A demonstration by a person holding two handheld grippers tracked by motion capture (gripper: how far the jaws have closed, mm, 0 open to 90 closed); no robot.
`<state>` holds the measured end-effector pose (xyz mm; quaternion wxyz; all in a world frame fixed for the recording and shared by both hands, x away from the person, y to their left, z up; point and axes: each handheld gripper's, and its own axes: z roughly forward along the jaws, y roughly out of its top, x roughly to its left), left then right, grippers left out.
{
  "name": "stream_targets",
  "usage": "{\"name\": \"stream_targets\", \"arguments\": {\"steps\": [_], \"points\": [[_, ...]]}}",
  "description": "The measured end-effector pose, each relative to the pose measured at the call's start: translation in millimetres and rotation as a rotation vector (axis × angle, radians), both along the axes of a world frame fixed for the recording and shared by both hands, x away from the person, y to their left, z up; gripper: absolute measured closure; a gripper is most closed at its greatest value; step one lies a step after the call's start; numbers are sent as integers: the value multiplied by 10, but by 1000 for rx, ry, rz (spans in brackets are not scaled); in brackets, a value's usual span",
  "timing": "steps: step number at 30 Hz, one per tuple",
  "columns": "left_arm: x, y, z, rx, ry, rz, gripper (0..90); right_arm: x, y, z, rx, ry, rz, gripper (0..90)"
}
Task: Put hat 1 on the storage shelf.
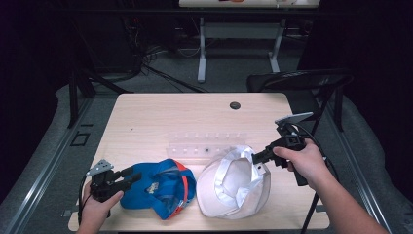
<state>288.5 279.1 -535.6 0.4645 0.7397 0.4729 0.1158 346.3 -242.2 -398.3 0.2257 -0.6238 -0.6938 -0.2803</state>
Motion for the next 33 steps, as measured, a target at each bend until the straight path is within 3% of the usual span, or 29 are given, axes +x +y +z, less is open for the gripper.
{"name": "stream_targets", "arguments": {"steps": [3, 5, 8, 12, 14, 19, 21, 26, 29, 33], "points": [[4, 5, 0, -1, 8, -5, 522, -5, 7, 21, 31, 4, -11, 817], [10, 6, -5, -9, 22, -6, 522, -7, 25, 21, 58, -19, -21, 817], [10, 16, -1, -44, 20, -2, 519, -12, 46, 45, 82, -17, -6, 817], [3, 29, 3, -27, -8, 15, 501, -23, 89, 104, 127, -30, 4, 817], [-1, 36, 9, -15, -10, 18, 500, -28, 102, 114, 134, -39, -5, 817], [-25, 22, 50, 23, -70, 50, 474, -39, 110, 183, 161, -52, -1, 818], [-32, 11, 71, 29, -75, 63, 455, -50, 124, 216, 172, -63, -18, 818], [-38, -23, 121, 23, -79, 36, 448, -69, 117, 315, 194, -90, -16, 818], [-41, -73, 146, -3, -86, 13, 449, -72, 113, 340, 201, -97, -28, 818], [-63, -144, 215, 10, -89, -14, 450, -74, 81, 389, 212, -115, -30, 818]]}}
